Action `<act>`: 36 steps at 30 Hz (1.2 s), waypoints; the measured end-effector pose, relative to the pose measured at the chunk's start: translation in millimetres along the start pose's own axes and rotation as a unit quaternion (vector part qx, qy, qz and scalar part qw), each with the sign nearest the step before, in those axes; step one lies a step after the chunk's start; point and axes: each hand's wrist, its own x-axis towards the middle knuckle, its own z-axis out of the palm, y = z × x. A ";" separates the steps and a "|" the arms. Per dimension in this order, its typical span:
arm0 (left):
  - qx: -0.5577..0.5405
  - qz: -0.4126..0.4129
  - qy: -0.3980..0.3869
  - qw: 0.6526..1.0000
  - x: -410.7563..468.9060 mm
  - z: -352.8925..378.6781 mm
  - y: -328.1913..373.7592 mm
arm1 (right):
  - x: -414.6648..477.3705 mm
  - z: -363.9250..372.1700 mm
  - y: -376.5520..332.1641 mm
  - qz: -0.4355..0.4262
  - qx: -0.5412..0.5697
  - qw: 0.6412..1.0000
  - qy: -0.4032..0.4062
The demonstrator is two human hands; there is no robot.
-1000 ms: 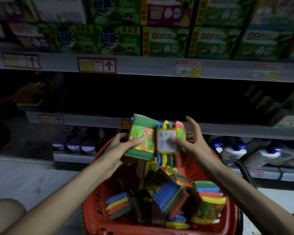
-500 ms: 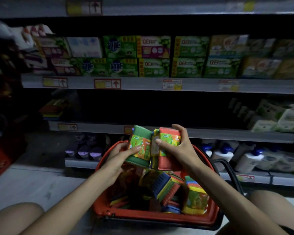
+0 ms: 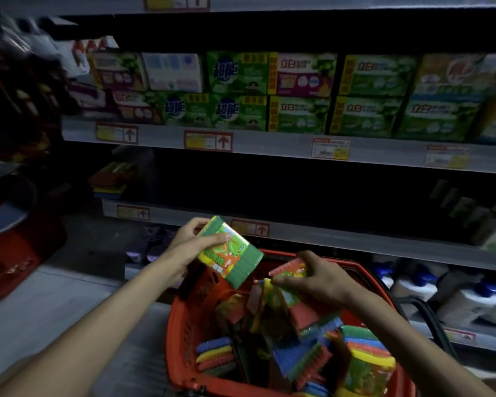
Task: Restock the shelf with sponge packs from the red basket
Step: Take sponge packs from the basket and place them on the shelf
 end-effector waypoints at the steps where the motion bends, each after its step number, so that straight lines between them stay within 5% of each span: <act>1: 0.003 -0.001 -0.004 1.000 3.0 -3.0 1.4 | 4.6 3.6 -1.9 0.009 -0.031 0.999 -0.010; 4: 0.002 0.008 0.000 1.000 7.4 -9.9 4.3 | 11.4 12.8 -14.4 -0.041 -0.135 0.989 0.052; 7: 0.003 0.013 0.015 1.000 8.0 -13.0 7.4 | 13.6 19.6 -34.0 -0.135 -0.120 0.977 0.113; 11: -0.031 0.006 0.024 0.999 11.1 -14.4 9.3 | 10.4 31.8 -69.2 -0.159 0.234 0.959 0.025; 15: -0.049 0.019 0.022 0.998 14.0 -24.8 15.6 | 8.8 28.2 -104.1 -0.044 0.534 0.841 -0.074; 20: -0.074 0.026 0.052 0.996 15.6 -50.1 16.4 | 23.5 44.2 -139.2 -0.062 0.455 0.888 -0.031; 24: -0.182 0.018 0.109 0.977 15.0 -75.6 14.6 | 42.2 67.5 -179.6 -0.054 0.536 0.842 -0.001; 32: -0.133 -0.024 0.168 0.977 16.4 -118.5 -8.3 | 97.2 110.9 -259.6 0.015 0.671 0.741 0.023; 36: -0.154 -0.009 0.195 0.968 40.1 -142.7 -11.5 | 122.8 128.0 -290.1 0.013 0.666 0.745 0.048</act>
